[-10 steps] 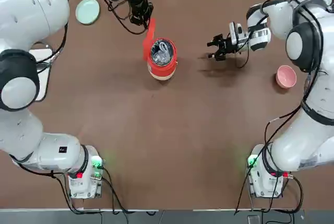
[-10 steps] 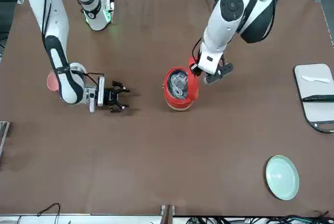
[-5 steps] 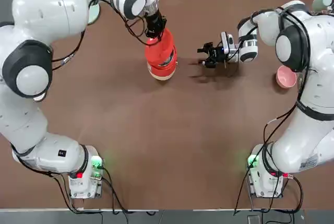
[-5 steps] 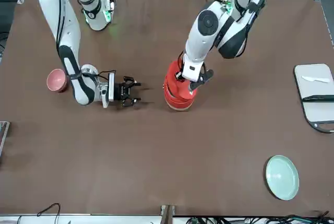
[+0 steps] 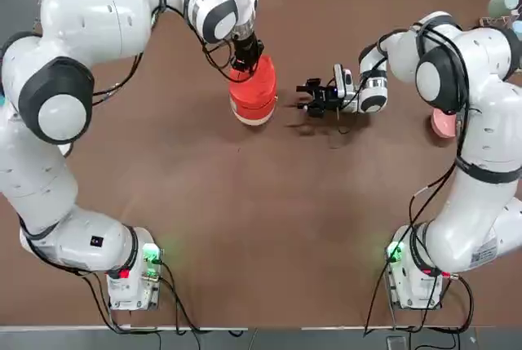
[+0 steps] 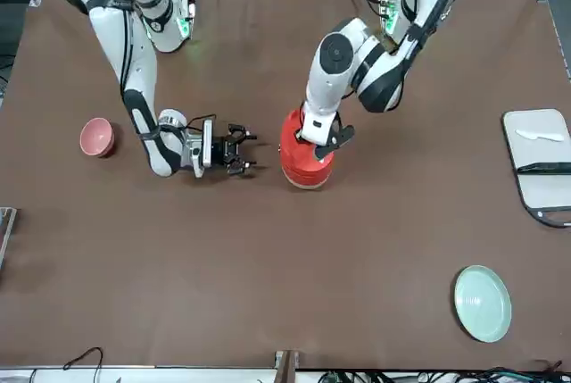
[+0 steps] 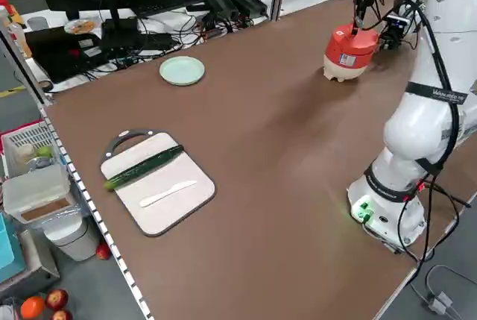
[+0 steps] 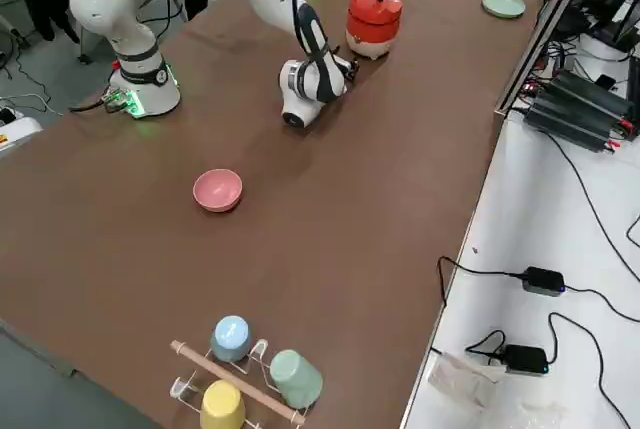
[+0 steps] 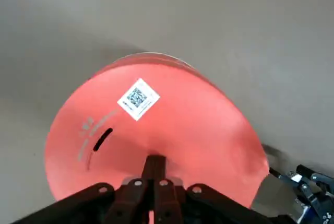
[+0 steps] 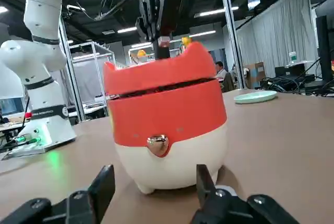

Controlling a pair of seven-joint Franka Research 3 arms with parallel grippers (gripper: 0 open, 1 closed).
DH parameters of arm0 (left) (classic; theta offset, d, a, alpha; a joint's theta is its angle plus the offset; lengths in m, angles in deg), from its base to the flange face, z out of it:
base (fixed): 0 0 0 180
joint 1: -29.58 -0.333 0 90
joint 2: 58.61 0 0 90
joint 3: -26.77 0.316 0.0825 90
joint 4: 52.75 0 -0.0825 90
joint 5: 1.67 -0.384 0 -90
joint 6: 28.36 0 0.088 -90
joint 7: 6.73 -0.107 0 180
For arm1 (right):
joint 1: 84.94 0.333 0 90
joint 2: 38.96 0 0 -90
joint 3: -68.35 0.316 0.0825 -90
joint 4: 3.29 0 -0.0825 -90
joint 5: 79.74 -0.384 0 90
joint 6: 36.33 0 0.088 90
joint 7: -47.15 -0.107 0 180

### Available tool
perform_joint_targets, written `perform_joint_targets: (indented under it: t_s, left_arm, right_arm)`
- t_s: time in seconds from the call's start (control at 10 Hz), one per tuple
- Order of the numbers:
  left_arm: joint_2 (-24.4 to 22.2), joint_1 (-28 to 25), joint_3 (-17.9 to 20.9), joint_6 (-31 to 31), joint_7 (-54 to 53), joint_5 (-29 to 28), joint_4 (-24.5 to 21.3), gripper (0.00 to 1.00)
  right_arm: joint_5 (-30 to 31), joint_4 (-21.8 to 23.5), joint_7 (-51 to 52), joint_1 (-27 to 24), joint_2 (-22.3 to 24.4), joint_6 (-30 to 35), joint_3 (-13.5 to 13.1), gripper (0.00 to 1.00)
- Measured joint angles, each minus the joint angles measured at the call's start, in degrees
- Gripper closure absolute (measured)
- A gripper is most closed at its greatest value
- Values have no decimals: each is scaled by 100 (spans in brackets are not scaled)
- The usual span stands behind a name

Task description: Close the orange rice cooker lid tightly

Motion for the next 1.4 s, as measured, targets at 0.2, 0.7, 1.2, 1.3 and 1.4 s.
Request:
perform_joint_targets:
  t_s: [0.2,0.7,1.2,1.3,1.4]
  left_arm:
    - [31,115,-15,-10,441,-477,6,99]
    - [59,166,-45,-76,855,-828,54,99]
    - [184,71,-38,-1892,797,-496,1637,89]
    - [177,-21,-36,-2142,781,-495,1900,74]
    - [138,-246,-40,-2249,579,-488,2022,60]
  right_arm:
    - [-11,-5,18,0,2,-67,-7,29]
    - [-488,-29,14,136,5,-425,244,29]
    - [-829,-38,14,342,5,-459,365,29]
    - [-839,-38,15,375,5,-457,366,29]
    - [-844,-38,26,392,5,-457,368,29]
